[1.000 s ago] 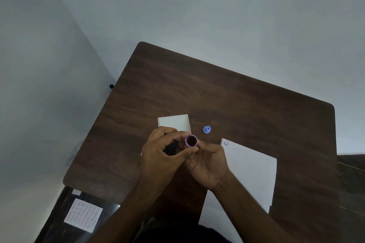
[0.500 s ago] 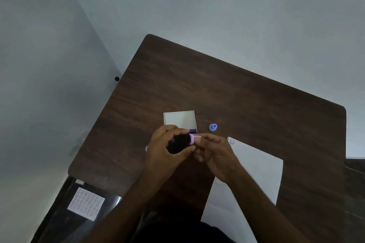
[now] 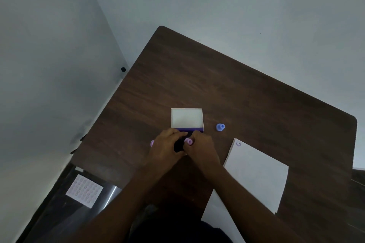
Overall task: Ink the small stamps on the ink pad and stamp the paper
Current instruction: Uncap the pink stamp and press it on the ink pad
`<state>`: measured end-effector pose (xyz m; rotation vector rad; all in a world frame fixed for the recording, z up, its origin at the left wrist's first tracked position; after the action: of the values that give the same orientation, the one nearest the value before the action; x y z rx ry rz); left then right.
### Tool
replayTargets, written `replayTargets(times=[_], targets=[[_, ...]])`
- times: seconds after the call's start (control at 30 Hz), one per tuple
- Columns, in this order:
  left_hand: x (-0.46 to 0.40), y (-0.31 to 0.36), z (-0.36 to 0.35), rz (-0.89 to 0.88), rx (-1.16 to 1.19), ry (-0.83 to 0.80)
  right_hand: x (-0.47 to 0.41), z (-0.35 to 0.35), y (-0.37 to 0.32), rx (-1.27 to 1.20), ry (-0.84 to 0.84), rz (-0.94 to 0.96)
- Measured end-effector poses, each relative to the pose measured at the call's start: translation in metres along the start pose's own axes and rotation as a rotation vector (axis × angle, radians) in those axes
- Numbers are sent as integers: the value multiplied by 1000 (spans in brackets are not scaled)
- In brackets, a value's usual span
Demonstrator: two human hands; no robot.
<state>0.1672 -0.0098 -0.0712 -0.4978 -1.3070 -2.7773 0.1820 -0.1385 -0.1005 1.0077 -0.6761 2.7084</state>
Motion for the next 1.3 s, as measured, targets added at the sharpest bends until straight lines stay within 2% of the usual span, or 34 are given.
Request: replayTargets(times=[0.1,0.17,0.23,0.3,0.43,0.5,0.63,0.8,1.3], targets=[[2,0,0,-35,1,-5,2,3,-16,26,81,95],[2,4,3,-90,28,16,-5,-1,-16,68,36,20],[-2,-4,-2,-34,19,-8,-13,-8,-11,83,-31,-42],[-7,-14,-11,59,-22,-62,-11,-8,-14,69,-38,-7],[-12,-5,-10,-80,-24,13,-6,-3,-20,75,18,65],[-13,-5,-9,-89,-57,59,-7,-3,-22,86,10,60],[-18,-10,-16,-51,-98,26,-10,-4,-20,104,15,41],[-20,-5,-16,-92,-138,-6,-12,-5,-20,121,25,0],[-16,8,-9,-176,-183,29,-8,-2,-24,109,98,49]])
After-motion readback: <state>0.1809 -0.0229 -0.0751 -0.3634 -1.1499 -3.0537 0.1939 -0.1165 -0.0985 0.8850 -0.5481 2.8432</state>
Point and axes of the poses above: each hand's wrist, its own x-axis away from the middle knuckle, its own z-axis out of the back of the hand, y = z × x, the point moved 10 cm from there along -x, towards the middle knuckle, and after that the axes turned 7 degrees about x, right-handed, at the moved point
